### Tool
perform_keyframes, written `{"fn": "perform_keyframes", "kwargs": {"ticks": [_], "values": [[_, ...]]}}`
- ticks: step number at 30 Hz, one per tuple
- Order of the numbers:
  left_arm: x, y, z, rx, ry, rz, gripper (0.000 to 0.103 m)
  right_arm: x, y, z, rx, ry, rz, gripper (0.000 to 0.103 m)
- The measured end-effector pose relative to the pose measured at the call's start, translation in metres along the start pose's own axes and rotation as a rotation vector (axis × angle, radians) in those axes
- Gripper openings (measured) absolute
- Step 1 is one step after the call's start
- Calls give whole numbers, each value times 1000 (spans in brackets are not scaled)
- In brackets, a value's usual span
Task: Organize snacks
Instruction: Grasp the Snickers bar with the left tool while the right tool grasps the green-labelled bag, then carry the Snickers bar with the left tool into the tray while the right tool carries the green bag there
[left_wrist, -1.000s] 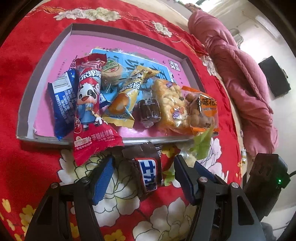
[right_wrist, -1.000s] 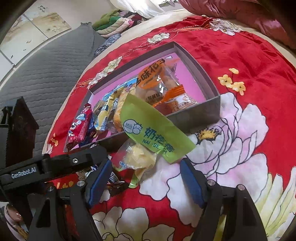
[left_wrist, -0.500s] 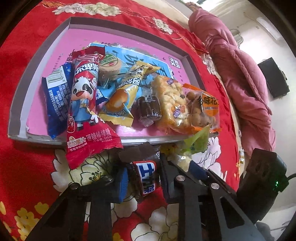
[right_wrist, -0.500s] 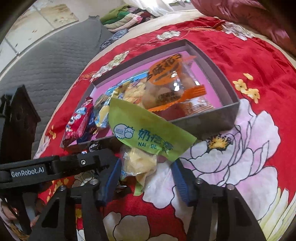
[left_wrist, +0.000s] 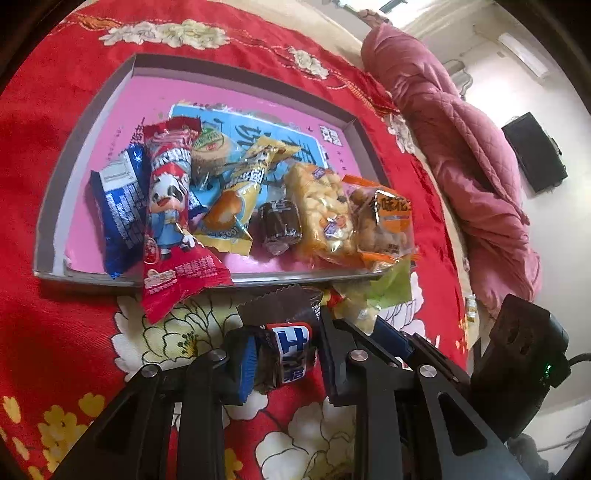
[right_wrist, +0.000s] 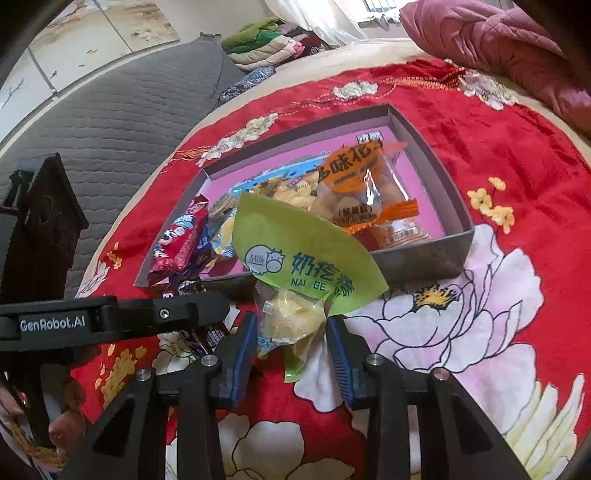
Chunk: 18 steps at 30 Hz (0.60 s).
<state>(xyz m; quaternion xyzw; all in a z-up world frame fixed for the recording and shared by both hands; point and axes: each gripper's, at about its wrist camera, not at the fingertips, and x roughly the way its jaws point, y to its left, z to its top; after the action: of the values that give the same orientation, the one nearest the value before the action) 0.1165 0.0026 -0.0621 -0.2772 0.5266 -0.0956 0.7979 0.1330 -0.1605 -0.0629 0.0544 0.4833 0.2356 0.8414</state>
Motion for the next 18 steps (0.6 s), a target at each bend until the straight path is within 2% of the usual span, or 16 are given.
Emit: {"fn": "perform_keyframes", "kwargs": {"ticks": [18], "values": [[-52, -7, 8, 53, -134, 53, 29, -31, 27, 12, -101, -90, -10, 38]]}}
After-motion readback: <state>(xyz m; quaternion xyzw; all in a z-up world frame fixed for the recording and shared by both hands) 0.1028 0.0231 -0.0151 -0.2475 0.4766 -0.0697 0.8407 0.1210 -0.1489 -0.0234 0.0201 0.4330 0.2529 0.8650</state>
